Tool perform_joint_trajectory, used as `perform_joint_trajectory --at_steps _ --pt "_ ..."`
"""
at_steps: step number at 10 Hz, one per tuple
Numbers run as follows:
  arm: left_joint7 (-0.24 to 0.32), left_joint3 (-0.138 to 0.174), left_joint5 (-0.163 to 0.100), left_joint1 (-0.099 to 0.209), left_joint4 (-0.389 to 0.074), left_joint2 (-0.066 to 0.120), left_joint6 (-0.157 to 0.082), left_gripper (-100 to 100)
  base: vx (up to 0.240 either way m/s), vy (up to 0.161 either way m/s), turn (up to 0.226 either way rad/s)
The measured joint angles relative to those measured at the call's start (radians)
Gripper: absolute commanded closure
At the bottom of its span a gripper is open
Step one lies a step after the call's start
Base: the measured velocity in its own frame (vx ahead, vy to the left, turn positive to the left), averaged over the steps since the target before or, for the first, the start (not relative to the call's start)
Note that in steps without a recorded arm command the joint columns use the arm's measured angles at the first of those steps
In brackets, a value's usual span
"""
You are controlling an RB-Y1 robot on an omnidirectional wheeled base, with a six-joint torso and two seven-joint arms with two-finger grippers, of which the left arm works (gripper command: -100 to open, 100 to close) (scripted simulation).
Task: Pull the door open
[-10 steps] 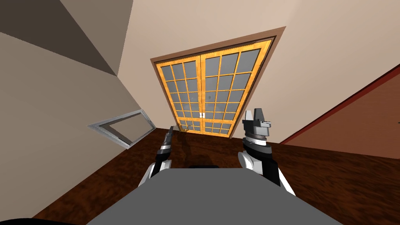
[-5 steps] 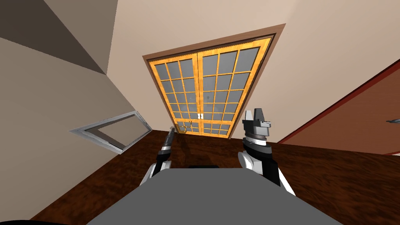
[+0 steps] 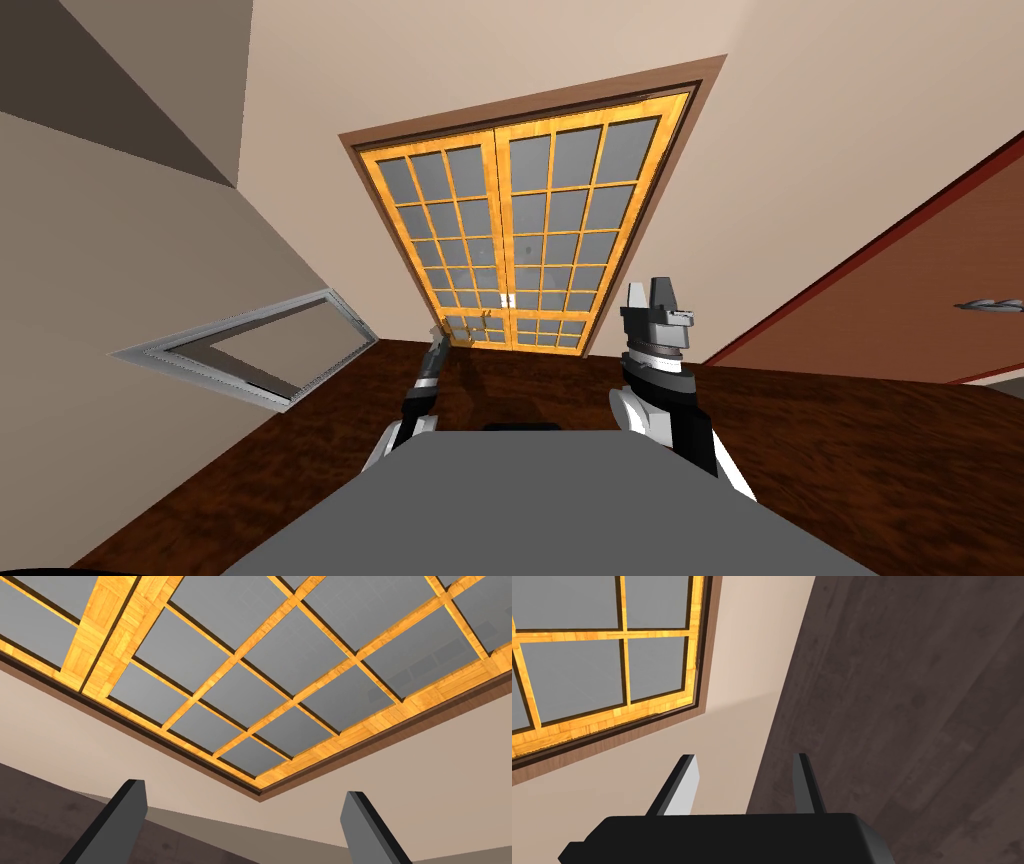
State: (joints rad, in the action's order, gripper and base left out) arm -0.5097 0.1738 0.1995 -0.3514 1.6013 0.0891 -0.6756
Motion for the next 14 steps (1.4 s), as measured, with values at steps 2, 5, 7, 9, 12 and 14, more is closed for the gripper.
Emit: perform_joint_trajectory --at_steps 2,5,7,9,12,14 --pt "-0.045 0.010 0.008 0.010 -0.044 0.006 -0.008 -100 0.116 -0.038 -0.059" --pt "-0.118 0.024 0.022 0.028 -0.117 0.007 -0.028 -100 0.108 -0.026 -0.070" --pt "-0.167 0.031 0.032 0.037 -0.158 0.005 -0.038 -100 0.103 -0.030 -0.070" --pt "-0.210 0.039 0.041 0.047 -0.193 0.007 -0.038 -100 0.093 -0.029 -0.036" --pt "-0.258 0.051 0.049 0.063 -0.254 0.009 -0.059 -100 0.084 -0.026 -0.061" --pt "-0.302 0.060 0.057 0.075 -0.297 0.009 -0.069 -100 0.117 -0.023 -0.063"
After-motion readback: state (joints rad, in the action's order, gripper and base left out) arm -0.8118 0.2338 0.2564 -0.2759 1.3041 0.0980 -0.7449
